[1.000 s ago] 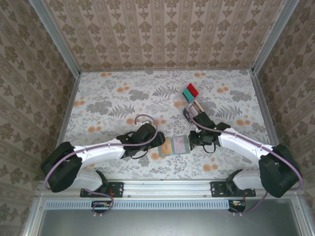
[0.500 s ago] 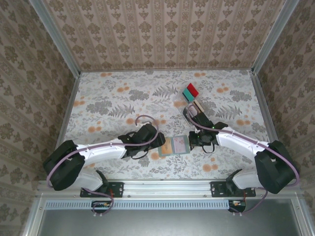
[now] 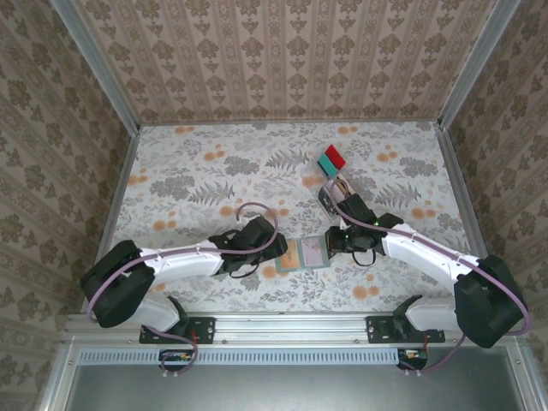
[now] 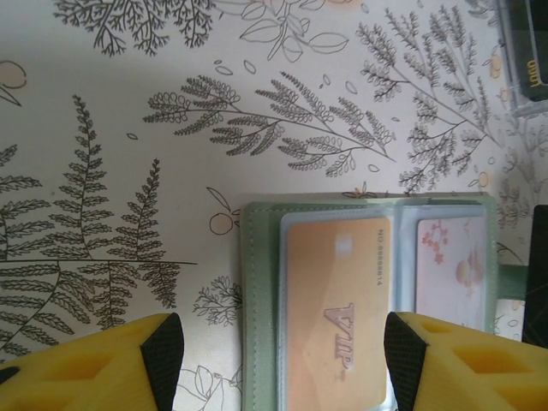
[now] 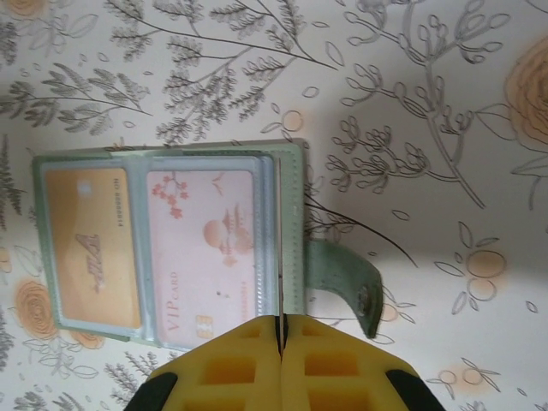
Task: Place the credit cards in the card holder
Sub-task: Flip over the card slot on the card holder.
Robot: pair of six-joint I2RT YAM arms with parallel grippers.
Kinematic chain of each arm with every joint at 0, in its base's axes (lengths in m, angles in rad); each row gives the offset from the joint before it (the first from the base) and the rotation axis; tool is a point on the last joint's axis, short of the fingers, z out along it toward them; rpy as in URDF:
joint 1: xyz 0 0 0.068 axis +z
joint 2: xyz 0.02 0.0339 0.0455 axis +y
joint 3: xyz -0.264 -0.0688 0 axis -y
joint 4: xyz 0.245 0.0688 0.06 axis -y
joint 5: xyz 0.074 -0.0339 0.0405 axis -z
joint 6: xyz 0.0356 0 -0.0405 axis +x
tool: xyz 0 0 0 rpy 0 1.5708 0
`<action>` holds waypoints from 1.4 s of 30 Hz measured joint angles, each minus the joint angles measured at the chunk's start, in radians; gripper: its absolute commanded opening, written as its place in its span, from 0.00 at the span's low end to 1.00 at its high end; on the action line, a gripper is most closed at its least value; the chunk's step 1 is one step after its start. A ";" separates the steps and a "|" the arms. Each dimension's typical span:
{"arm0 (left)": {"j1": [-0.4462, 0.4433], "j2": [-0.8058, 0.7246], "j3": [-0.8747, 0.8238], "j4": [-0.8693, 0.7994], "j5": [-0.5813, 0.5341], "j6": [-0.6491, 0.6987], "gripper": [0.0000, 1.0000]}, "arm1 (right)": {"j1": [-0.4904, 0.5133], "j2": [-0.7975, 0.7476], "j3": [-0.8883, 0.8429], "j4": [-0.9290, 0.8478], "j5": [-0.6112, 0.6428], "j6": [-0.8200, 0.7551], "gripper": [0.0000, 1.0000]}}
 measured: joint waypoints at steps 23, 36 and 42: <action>0.000 0.079 0.014 -0.002 0.022 0.000 0.56 | 0.000 0.081 -0.027 0.106 -0.087 0.035 0.04; -0.006 0.105 0.035 -0.002 0.017 0.000 0.51 | -0.002 0.047 -0.027 0.117 -0.174 0.072 0.05; -0.008 0.109 0.036 0.010 0.018 0.000 0.51 | -0.002 0.045 -0.027 0.152 -0.229 0.107 0.06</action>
